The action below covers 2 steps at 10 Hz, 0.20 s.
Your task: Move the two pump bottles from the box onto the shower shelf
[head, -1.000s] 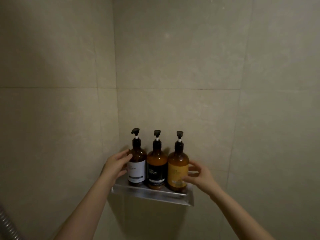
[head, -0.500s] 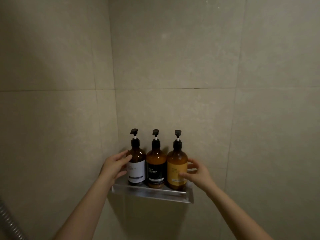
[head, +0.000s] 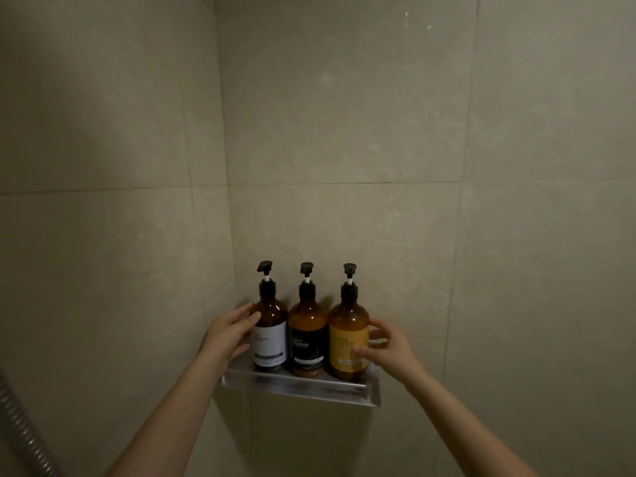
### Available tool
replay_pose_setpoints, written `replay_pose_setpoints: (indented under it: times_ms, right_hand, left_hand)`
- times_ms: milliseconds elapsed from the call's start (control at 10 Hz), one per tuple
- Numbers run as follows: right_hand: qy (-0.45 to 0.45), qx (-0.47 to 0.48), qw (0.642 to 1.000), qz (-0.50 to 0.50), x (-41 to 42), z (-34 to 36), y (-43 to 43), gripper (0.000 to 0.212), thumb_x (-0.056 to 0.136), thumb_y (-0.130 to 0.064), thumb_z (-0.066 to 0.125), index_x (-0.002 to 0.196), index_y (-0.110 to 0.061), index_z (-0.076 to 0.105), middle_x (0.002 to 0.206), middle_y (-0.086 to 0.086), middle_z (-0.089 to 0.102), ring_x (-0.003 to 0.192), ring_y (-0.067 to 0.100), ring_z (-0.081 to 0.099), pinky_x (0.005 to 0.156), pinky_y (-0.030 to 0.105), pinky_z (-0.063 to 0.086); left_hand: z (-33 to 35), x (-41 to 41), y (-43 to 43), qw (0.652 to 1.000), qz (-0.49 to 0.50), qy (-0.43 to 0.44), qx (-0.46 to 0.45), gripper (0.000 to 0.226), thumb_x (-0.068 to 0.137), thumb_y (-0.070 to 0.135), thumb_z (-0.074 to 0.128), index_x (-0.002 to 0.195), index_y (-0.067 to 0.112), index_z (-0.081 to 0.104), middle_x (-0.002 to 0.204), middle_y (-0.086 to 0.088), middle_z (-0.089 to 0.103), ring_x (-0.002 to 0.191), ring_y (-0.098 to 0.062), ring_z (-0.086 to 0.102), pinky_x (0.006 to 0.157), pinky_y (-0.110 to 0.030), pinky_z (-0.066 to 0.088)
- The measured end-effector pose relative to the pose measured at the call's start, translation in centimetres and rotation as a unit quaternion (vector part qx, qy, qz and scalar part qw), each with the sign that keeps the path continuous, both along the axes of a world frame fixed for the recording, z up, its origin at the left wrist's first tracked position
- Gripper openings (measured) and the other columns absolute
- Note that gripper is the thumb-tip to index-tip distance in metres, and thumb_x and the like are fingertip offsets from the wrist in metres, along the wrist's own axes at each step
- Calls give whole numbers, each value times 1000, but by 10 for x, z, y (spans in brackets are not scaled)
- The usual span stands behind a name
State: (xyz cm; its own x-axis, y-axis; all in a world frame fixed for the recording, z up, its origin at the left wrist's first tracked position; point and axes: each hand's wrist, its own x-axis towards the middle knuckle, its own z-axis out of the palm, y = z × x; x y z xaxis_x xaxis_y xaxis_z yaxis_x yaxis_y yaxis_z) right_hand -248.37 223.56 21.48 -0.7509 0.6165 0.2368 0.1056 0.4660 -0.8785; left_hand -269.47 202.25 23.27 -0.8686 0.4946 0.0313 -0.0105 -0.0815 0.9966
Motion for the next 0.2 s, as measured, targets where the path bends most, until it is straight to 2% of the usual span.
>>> replay_pose_setpoints:
  times_ms: [100,200]
  right_hand:
    - [-40,14,999,18,4,11,6,74,68,-26,82,132,-19,47,108,-1,57,97,14,57,80,29,54]
    - [-40,49,998,-8,13,38,14,78,65,-32,83,133,-19,47,109,2,58,96,15,58,79,28,54]
  left_hand:
    - [7,7,3,999,26,45,0,57,84,21,65,137,13,44,142,-11,48,128,-26,46,107,-40,37]
    - [34,30,-1,984,125,126,-20,57,85,25,63,137,11,45,140,-15,49,127,-27,47,106,-39,38]
